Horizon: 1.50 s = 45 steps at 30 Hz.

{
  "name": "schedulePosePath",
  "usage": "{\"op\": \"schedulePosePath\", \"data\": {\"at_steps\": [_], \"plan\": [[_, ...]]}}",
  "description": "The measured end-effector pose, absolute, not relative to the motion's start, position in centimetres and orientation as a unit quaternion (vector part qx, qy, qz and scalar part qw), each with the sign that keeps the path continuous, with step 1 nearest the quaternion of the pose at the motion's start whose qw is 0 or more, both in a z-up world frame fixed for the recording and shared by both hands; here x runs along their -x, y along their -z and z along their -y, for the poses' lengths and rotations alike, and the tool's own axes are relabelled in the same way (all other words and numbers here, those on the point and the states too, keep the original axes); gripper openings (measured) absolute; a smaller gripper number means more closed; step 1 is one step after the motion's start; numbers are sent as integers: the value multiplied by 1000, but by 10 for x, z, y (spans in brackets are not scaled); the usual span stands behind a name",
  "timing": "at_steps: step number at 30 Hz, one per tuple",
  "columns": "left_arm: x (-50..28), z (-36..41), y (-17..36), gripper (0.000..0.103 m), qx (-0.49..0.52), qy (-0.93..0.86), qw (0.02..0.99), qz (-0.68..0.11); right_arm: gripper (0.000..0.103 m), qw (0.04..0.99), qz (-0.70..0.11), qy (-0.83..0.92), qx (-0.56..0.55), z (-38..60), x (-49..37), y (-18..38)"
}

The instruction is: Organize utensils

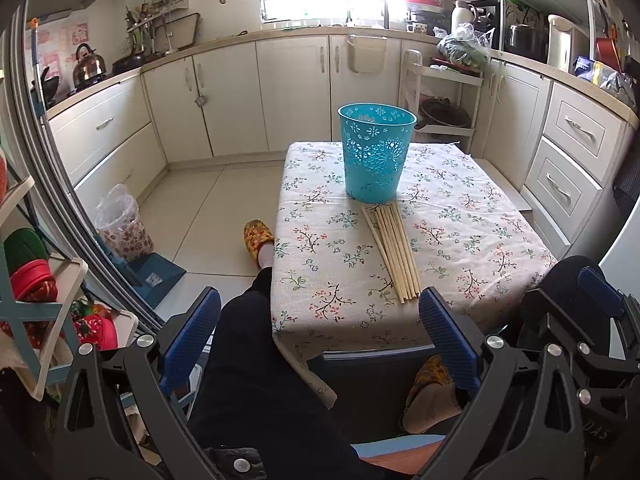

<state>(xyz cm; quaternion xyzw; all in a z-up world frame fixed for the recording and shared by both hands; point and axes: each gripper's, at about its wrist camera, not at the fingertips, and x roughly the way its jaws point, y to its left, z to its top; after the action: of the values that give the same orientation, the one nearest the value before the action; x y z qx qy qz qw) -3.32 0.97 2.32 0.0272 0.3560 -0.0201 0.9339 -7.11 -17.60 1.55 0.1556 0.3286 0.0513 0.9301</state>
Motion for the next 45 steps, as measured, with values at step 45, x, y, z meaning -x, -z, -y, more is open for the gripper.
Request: {"op": "schedulePosePath", "data": {"at_steps": [45], "plan": [[34, -11, -25, 95, -27, 17, 933, -358, 97, 932, -327, -59, -145, 166, 68, -19]]}}
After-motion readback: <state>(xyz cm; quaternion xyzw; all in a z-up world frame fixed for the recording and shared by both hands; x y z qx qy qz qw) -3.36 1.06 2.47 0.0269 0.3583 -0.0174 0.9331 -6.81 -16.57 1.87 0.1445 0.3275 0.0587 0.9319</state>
